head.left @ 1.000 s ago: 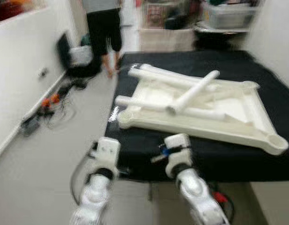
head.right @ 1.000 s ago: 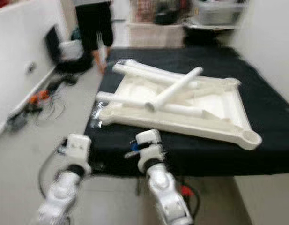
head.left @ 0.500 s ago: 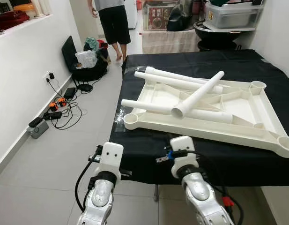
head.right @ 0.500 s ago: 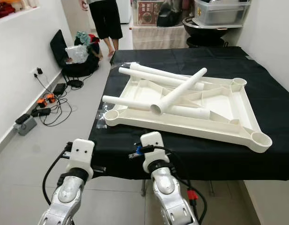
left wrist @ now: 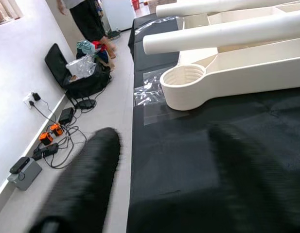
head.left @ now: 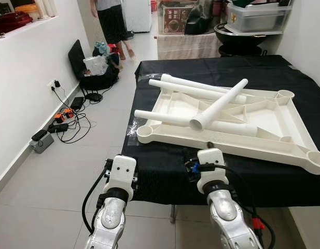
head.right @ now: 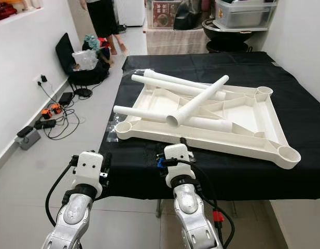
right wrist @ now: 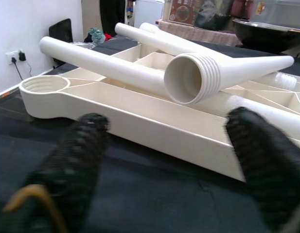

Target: Building children table

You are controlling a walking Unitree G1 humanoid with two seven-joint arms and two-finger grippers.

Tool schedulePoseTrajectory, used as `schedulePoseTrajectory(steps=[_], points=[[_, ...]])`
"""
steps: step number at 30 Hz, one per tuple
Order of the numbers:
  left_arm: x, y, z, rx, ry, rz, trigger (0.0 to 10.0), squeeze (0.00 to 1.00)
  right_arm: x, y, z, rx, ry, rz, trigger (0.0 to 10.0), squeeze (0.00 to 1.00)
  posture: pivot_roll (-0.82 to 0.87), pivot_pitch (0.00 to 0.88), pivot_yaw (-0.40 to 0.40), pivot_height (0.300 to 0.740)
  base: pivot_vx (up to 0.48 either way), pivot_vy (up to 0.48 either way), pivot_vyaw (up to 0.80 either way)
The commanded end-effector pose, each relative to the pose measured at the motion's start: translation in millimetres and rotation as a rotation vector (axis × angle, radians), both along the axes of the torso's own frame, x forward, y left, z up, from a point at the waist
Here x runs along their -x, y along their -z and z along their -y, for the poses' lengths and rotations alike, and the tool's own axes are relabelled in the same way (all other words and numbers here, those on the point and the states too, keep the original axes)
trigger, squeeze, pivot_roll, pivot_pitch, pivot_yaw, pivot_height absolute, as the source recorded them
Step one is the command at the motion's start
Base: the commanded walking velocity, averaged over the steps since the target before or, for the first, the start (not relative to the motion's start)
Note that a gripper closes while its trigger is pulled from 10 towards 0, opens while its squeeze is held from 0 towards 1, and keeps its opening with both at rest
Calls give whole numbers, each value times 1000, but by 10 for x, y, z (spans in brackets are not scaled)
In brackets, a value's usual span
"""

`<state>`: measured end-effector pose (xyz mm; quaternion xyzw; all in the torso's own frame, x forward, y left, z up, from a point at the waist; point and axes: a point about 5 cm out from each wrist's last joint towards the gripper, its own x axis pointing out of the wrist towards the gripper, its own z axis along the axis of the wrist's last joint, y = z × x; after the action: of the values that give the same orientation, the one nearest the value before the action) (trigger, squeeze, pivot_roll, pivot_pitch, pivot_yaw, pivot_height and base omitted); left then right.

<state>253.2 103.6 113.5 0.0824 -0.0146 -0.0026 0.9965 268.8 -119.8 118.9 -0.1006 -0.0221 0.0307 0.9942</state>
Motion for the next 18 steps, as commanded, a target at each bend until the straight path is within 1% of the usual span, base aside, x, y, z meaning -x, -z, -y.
schedulePoseTrajectory(steps=[1,12,15,16,17,18], points=[[-10,11,-5,-3,2,-12,10000,1000,2,-8,-21,-15,4,9,10000,1000,8,0,16,740,0,0,0],[-10,8,-7,-6,1,-11,10000,1000,2,-10,-15,-28,21,8,10000,1000,14,0,14,740,0,0,0],[-10,-2,-10,-24,1,-9,10000,1000,-11,-22,4,-63,44,-1,10000,1000,16,0,13,740,0,0,0],[-11,-8,-3,-23,10,-7,10000,0,-58,-102,-1,-75,30,25,10000,0,23,0,14,740,0,0,0],[-14,-15,1,-20,17,-5,10000,0,-111,-184,11,-70,37,52,10000,0,21,0,14,740,0,0,0],[-14,-15,1,-20,17,-5,10000,0,-111,-184,11,-70,37,52,10000,0,21,0,14,740,0,0,0]])
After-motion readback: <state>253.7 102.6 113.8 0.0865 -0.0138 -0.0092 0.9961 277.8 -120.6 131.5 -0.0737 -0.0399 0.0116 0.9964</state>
